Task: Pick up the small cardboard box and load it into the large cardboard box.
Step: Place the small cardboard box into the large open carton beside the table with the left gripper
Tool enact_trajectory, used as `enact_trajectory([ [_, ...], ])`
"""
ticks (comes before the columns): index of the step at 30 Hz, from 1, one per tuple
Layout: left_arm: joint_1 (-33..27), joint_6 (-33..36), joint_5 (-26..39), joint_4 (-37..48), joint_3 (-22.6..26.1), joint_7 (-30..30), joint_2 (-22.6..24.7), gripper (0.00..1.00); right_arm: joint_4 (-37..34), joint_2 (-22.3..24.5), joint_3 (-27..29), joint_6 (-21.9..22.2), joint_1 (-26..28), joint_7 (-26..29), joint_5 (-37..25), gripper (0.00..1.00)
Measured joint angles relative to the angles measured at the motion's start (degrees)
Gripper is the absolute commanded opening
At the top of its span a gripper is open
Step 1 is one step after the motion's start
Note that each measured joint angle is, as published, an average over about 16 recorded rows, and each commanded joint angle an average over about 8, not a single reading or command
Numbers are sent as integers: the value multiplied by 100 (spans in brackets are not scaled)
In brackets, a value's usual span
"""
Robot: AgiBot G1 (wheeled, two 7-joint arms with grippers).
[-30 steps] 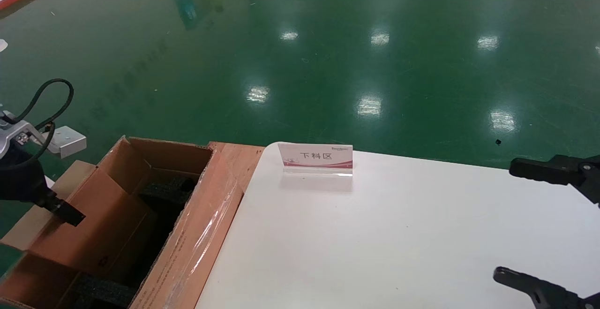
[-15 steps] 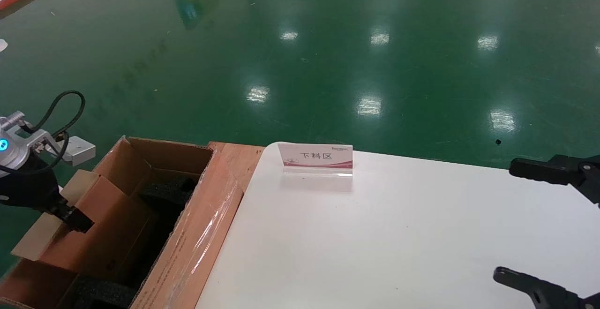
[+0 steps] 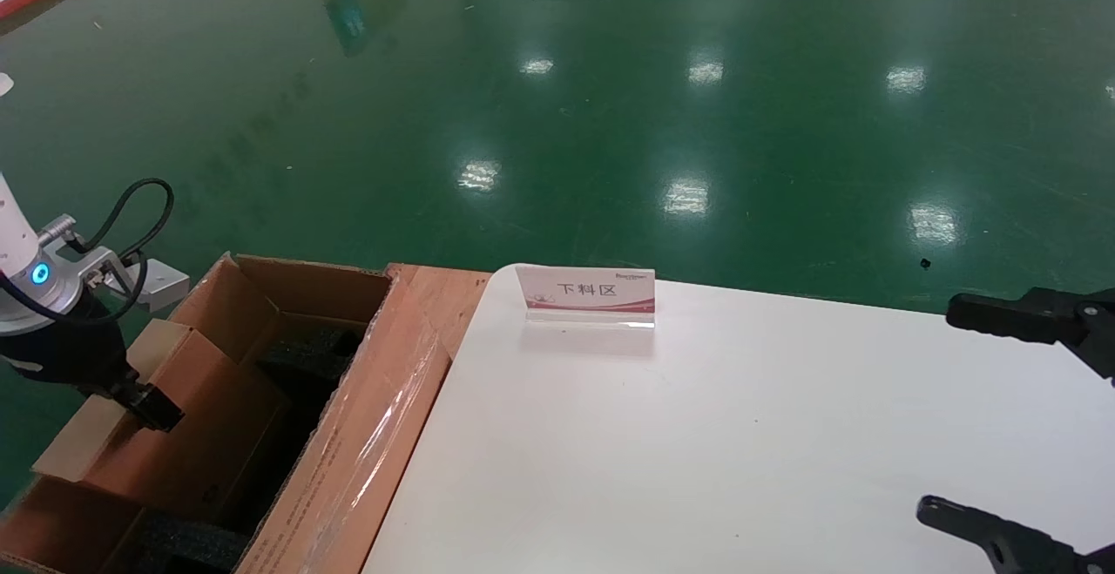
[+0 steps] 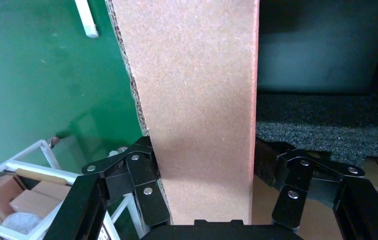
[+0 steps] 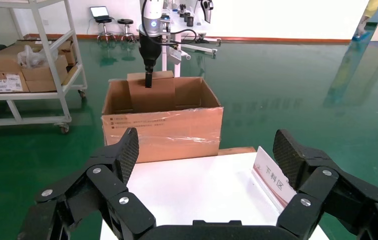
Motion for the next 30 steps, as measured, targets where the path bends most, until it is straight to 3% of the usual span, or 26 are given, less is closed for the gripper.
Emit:
enact_trajectory([
  [14, 646, 33, -366, 729, -113, 288, 252, 0, 0, 2, -4, 2, 1, -2, 3, 100],
  [15, 685, 41, -388, 778, -119, 306, 268, 4, 0, 2, -4, 2, 1, -2, 3, 100],
  [22, 869, 95, -492, 1033, -148, 398, 351, 91, -1, 2, -5, 3, 0, -3, 4, 100],
  [23, 883, 101, -499, 1054, -150, 405, 358, 100, -1, 2, -5, 3, 0, -3, 4, 100],
  [30, 913, 122, -515, 1104, -153, 420, 376, 100, -1, 3, -6, 4, 0, -3, 4, 100],
])
